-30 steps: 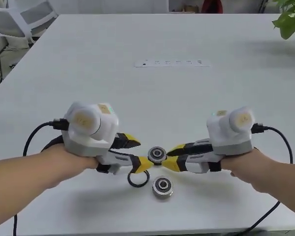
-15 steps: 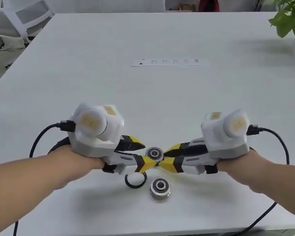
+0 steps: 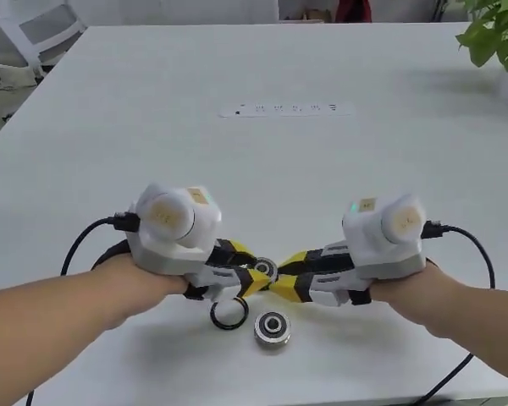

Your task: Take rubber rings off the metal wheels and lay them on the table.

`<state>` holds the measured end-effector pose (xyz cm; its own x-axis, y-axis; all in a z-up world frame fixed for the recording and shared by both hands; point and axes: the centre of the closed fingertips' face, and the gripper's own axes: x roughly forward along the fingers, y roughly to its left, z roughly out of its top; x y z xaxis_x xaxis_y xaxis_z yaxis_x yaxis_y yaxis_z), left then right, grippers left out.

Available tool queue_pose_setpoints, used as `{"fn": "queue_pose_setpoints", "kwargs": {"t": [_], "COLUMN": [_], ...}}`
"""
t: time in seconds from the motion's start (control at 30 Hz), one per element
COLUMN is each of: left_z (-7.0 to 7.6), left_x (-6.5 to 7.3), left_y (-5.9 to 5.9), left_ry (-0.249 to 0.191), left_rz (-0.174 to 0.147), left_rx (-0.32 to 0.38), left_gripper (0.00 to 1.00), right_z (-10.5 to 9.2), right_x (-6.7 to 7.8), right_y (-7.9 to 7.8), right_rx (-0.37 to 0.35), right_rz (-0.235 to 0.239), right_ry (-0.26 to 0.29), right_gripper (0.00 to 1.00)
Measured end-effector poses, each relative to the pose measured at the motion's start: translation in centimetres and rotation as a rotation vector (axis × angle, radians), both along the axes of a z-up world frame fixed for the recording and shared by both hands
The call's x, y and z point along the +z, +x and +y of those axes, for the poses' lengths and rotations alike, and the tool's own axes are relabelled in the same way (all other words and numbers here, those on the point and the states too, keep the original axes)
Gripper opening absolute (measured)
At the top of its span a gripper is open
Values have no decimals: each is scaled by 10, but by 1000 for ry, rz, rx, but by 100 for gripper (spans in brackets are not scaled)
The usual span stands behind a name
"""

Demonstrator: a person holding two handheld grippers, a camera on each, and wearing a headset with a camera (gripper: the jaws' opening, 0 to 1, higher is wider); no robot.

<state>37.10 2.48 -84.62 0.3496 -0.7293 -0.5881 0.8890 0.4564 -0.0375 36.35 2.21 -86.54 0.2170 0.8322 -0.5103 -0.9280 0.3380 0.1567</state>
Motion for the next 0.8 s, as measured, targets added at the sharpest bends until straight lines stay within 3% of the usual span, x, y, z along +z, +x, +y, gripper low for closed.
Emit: {"fn": "queue_pose_setpoints", "kwargs": {"t": [0.07, 0.33, 0.8], "left_z": [0, 0, 0], "left_x": [-2, -1, -2], "left_y": [0, 2, 2], "left_ry": [22, 24, 28], "left_rz": [-15, -37, -51], "left_rx": [-9, 4, 37], "left_gripper": [18, 14, 14], "right_z": [0, 0, 0], "right_x": [0, 1, 0], "right_y": [0, 0, 0], "right_rx": [1, -13, -43], "right_rz": [-2, 4, 2], "right_ry": [-1, 10, -11], "right_gripper": [17, 17, 15]}}
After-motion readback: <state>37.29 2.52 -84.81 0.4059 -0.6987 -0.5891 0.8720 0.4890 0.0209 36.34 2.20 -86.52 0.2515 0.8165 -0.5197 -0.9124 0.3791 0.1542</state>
